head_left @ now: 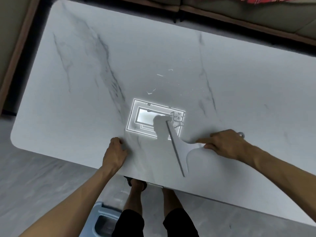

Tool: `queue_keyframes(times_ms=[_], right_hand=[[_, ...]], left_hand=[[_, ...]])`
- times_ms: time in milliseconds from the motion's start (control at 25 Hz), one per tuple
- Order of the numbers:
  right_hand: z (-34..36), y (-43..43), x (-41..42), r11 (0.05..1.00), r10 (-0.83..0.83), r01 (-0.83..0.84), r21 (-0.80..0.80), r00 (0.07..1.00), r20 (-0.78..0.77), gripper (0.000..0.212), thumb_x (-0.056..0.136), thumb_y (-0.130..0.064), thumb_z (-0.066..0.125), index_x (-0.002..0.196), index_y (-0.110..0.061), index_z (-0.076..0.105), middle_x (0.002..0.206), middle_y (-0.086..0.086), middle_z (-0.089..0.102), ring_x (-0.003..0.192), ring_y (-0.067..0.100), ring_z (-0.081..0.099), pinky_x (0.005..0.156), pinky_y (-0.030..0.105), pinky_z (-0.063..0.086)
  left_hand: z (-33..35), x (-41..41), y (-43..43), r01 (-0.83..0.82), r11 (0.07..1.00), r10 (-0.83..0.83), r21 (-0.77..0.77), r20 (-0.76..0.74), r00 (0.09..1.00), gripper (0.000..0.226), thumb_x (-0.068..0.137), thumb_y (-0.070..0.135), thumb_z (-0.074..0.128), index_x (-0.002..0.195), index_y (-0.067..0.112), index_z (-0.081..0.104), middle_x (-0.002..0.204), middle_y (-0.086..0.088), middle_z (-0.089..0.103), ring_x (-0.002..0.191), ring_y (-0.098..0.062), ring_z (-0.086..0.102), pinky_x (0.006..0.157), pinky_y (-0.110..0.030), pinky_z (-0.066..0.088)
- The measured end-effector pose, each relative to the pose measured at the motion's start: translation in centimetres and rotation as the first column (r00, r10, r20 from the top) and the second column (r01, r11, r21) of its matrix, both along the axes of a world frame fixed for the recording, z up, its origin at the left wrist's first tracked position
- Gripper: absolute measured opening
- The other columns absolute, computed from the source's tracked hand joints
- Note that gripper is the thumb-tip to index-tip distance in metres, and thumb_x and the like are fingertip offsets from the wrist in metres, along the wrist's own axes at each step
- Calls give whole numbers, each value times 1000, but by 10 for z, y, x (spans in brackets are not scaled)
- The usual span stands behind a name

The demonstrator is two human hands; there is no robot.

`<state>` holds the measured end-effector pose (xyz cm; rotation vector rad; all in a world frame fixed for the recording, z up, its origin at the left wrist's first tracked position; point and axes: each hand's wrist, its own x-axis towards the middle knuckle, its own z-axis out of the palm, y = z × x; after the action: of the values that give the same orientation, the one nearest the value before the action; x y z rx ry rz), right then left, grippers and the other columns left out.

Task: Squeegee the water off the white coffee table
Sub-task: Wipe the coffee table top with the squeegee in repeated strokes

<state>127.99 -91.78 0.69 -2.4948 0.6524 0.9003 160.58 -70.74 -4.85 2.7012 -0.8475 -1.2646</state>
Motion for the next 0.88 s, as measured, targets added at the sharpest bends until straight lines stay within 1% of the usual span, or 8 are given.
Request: queue_keyframes(times_ms=[160,280,400,520,600,680,760,880], right_hand=[[24,-30,-10,995,-39,37,-95,999,-19,38,100,-50,28,136,-56,37,97,-8,64,92,17,64,69,30,42],[37,-48,14,965,-255,257,-56,966,43,38,100,-49,29,137,-54,39,104,-11,67,100,19,63,74,32,46],[28,-76,58,857,-499,513,-37,846,188,38,101,-42,35,137,-38,45,116,-1,69,106,29,62,81,36,47],[8,-124,120,738,-646,675,-17,713,271,41,96,-32,45,137,-26,43,116,11,67,103,37,61,79,35,42],[-1,-159,168,646,-737,763,30,613,284,42,93,-24,43,135,-25,40,119,13,63,102,39,57,78,35,40],[-13,-194,216,548,-820,828,119,504,270,30,91,-18,35,115,-33,45,107,13,58,86,36,50,62,35,43],[-24,-224,253,489,-860,853,183,436,265,25,85,-18,29,86,-41,37,95,9,48,78,29,39,41,27,35],[-34,-246,273,547,-819,831,103,506,270,35,88,-20,29,114,-37,45,98,6,49,82,29,42,45,26,34]], left_hand=[[13,0,-26,-18,999,17,-44,-25,1000,33,88,9,51,119,6,44,114,-13,58,85,-22,50,72,-33,39],[24,7,-52,-66,993,62,-100,-42,997,21,90,16,48,110,10,45,101,-6,58,80,-23,52,69,-32,39],[16,24,-85,-46,982,46,-183,1,999,16,92,21,46,102,8,49,98,-6,57,82,-24,53,72,-34,42],[-7,41,-124,353,908,-275,-225,316,908,20,76,6,42,82,-1,60,86,-19,57,81,-35,54,70,-41,48],[-26,46,-145,550,825,-475,-131,369,799,28,65,7,32,76,1,57,80,-21,57,84,-39,53,72,-45,45],[-48,56,-162,573,818,-539,-49,283,794,48,67,18,16,94,6,53,103,-27,56,110,-47,41,95,-45,32],[-64,61,-170,532,847,-517,-25,195,833,45,71,21,31,110,9,49,130,-33,44,134,-51,22,113,-48,18],[-61,58,-178,425,895,-418,-137,80,905,43,70,8,50,112,7,48,145,-36,26,144,-46,7,118,-48,14]])
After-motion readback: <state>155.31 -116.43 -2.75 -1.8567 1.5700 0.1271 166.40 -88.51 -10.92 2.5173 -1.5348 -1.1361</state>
